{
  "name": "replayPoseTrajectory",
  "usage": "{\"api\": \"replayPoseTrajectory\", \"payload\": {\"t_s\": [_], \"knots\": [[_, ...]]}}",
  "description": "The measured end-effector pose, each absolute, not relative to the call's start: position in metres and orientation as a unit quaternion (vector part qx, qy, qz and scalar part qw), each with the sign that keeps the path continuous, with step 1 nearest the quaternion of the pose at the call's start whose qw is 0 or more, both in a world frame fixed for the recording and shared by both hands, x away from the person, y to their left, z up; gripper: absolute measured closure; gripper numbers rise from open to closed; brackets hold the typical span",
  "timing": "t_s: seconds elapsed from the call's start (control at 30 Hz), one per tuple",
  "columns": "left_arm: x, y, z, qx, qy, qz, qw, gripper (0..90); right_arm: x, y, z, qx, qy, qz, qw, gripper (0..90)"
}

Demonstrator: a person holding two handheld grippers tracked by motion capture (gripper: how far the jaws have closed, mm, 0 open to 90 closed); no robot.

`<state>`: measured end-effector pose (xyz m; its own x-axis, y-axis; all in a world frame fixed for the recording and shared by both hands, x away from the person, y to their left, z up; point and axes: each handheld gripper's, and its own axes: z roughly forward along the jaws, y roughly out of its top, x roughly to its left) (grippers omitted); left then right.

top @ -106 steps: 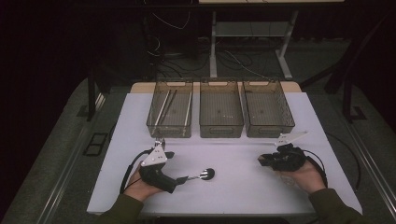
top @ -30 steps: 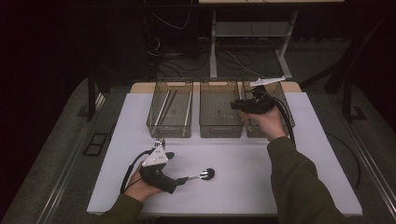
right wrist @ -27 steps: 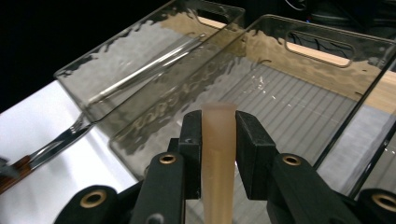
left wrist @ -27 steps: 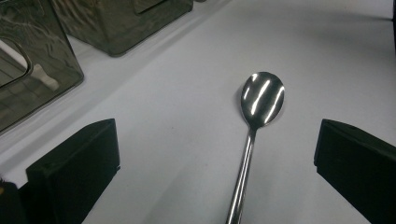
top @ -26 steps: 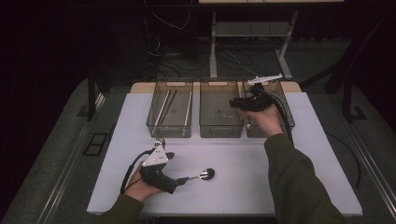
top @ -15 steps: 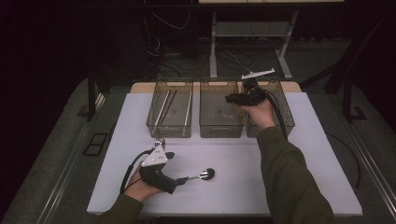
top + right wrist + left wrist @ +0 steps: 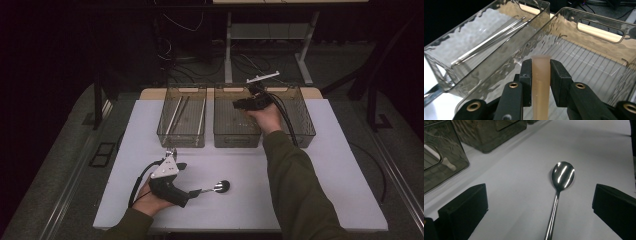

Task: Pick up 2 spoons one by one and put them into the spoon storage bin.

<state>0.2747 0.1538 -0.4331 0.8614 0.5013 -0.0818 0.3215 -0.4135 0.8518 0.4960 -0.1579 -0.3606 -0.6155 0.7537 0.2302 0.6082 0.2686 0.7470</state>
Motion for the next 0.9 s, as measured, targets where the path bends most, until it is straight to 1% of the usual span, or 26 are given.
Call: {"api": "replayPoseTrajectory", "payload": {"t_s": [0.17,0.27,0.33,0.43,0.47,0.57,0.67,0.9], "knots": [[0.275,0.154,-0.433,0.834,0.248,0.091,0.484,0.0,0.502,-0.154,-0.365,0.434,0.795,0.416,0.087,73.4],[0.275,0.154,-0.433,0.835,0.245,0.092,0.485,0.0,0.504,-0.153,-0.368,0.446,0.785,0.420,0.093,71.2],[0.275,0.154,-0.433,0.835,0.244,0.092,0.485,0.0,0.505,-0.154,-0.369,0.452,0.779,0.424,0.094,60.6],[0.275,0.154,-0.433,0.834,0.246,0.090,0.485,0.0,0.504,-0.155,-0.367,0.452,0.774,0.432,0.103,50.1],[0.275,0.154,-0.433,0.834,0.246,0.090,0.485,0.0,0.503,-0.155,-0.366,0.451,0.773,0.433,0.106,48.1],[0.275,0.153,-0.433,0.835,0.245,0.090,0.485,0.0,0.502,-0.158,-0.362,0.453,0.768,0.439,0.112,43.3],[0.275,0.153,-0.434,0.834,0.247,0.089,0.485,0.0,0.499,-0.161,-0.357,0.445,0.769,0.445,0.116,40.6],[0.276,0.155,-0.433,0.840,0.241,0.092,0.477,0.0,0.487,-0.170,-0.350,0.425,0.770,0.458,0.128,36.6]]}}
